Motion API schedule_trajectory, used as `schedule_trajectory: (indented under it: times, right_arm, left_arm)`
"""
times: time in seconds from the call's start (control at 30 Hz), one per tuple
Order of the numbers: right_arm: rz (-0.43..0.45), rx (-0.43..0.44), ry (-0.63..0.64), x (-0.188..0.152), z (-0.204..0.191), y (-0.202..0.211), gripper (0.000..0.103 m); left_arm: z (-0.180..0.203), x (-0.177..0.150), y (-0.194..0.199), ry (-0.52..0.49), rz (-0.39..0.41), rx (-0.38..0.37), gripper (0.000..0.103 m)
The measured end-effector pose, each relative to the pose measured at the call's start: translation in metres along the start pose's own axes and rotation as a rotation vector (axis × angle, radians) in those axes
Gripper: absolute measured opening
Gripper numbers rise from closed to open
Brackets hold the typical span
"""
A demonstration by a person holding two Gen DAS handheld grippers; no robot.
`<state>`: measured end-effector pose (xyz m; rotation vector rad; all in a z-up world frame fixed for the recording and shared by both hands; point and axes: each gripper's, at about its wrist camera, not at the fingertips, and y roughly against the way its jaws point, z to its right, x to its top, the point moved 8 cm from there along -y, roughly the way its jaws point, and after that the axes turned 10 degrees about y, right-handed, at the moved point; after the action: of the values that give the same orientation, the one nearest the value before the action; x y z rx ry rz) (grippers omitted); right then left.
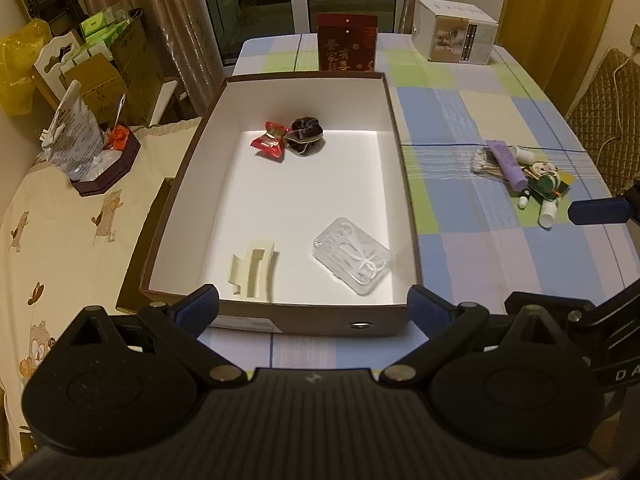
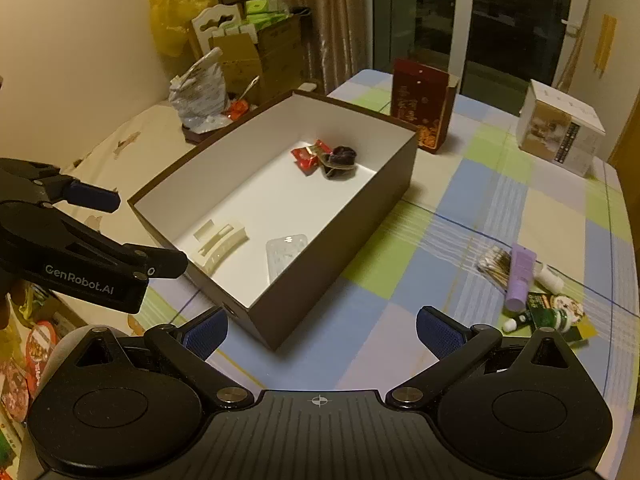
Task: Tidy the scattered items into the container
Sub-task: 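Move both tools away from the box toward the toiletries on the table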
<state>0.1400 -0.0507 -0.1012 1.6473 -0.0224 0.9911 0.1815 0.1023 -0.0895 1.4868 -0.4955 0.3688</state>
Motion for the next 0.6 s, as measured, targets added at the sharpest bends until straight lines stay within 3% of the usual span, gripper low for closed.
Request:
schedule_trajectory:
  times: [0.6]
  right_arm:
    - [0.028,-0.072,-0.081,-0.029,0.037,0.044,0.103]
  left_arm:
    - [0.040,-0.011,0.037,-0.005,0.036,-0.011,0.099]
